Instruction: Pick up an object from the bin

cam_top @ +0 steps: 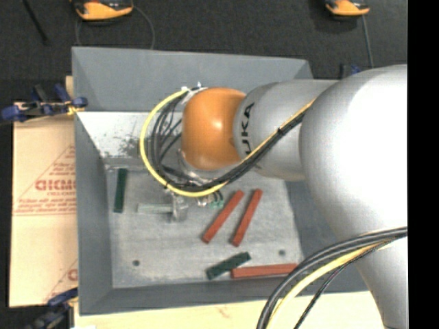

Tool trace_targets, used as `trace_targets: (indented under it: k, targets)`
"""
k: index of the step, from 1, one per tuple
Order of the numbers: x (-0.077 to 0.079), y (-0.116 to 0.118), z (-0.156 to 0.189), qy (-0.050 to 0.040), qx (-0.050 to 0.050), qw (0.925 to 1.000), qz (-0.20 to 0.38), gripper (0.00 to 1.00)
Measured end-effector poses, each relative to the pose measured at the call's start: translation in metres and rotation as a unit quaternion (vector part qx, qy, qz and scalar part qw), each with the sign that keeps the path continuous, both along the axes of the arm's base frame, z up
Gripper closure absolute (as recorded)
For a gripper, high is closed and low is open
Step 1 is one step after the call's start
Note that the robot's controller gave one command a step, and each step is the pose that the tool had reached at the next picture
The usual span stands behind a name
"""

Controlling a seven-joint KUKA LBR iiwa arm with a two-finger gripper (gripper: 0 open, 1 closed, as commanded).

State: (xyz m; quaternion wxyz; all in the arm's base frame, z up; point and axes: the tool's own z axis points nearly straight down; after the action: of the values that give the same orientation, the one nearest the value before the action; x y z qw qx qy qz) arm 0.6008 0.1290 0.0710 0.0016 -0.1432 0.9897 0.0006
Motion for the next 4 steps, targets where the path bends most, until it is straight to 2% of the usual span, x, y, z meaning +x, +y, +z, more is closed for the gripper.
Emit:
trace_targets:
  k: [1,2,3,4]
  targets:
    - [0.011,-0.011,0.137,-0.005,0.0,1.0,0.001,1.0]
    - [0.009,-0.011,0.131,-0.0008,0.0,1.0,0.001,0.0]
    - [0.025,-0.037,-0.005,0.0023,-0.001,0.9971,0.076,0.0]
    - [0.027,-0.036,0.0,-0.0011,0.0,0.9972,0.075,1.0]
